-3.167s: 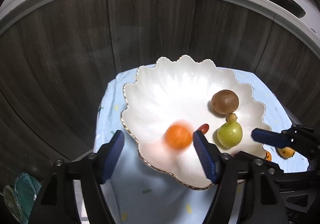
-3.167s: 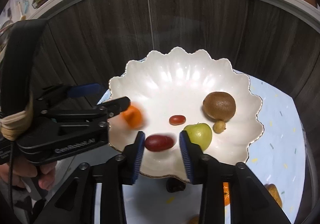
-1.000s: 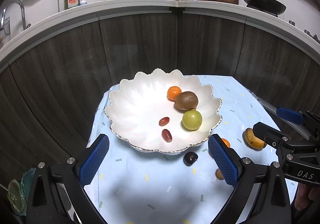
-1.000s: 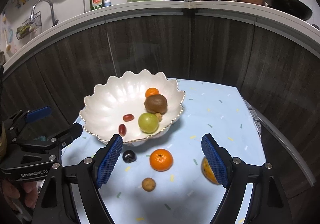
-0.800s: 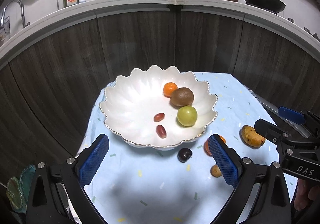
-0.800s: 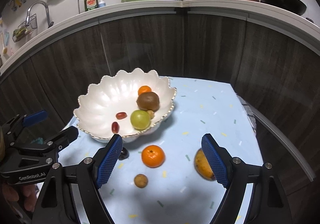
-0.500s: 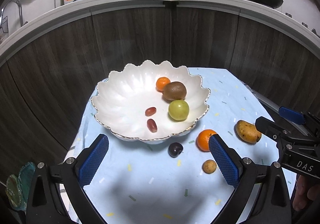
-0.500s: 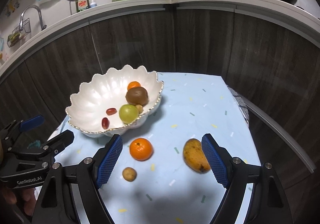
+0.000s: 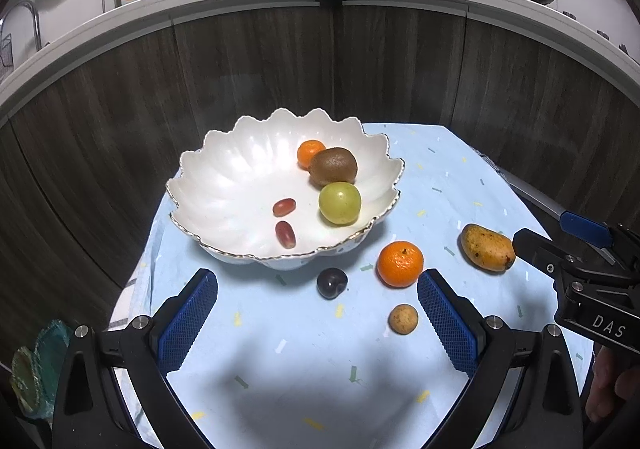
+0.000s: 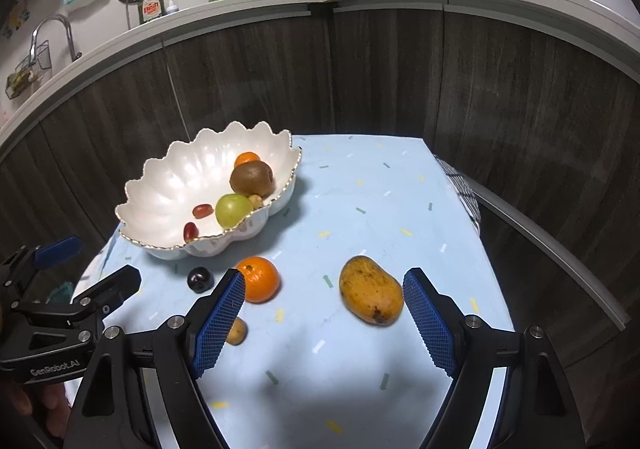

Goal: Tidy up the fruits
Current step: 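Withdraw both grippers from the bowl toward the remaining fruits, then lower the left gripper toward the longan while the right approaches the mango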

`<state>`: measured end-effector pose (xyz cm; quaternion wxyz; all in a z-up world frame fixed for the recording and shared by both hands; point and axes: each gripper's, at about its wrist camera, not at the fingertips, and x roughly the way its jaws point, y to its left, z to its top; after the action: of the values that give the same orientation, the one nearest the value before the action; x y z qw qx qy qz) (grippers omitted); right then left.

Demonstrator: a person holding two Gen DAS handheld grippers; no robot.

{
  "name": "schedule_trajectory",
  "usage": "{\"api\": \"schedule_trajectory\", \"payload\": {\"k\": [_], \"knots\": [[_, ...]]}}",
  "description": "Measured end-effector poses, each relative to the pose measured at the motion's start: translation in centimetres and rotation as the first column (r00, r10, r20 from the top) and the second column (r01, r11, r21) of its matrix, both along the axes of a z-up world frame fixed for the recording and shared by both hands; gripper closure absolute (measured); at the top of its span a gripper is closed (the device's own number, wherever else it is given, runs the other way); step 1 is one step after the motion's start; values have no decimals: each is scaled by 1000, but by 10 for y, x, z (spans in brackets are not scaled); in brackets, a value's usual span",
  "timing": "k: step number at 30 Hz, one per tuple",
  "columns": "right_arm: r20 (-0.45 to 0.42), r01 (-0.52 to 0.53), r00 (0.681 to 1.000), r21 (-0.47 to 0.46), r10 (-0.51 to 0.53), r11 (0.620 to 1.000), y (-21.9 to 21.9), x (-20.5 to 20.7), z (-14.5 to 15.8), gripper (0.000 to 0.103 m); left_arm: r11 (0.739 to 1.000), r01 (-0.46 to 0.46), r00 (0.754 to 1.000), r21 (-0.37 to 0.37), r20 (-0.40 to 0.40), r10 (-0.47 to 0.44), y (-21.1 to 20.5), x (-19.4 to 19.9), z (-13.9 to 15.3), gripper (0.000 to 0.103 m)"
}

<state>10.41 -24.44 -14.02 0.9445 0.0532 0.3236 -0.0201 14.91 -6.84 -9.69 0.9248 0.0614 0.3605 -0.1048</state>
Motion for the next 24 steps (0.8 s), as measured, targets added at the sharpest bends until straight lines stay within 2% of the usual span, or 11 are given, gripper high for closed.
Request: {"api": "schedule_trajectory", "payload": {"k": [13,20,24], "knots": [[9,-6,1000,-20,6,1000,-9,-6,-6,21,999,35,999,-7,7,-35,-14,-11,-9,1],[7,-61,998,-16,61,998,-12,-4,-11,21,998,62,998,12,12,-62,-26,-16,-17,2],[-1,-90,996,-18,90,996,-13,-1,-16,21,996,89,996,26,6,-89,-34,-19,-23,7]]}}
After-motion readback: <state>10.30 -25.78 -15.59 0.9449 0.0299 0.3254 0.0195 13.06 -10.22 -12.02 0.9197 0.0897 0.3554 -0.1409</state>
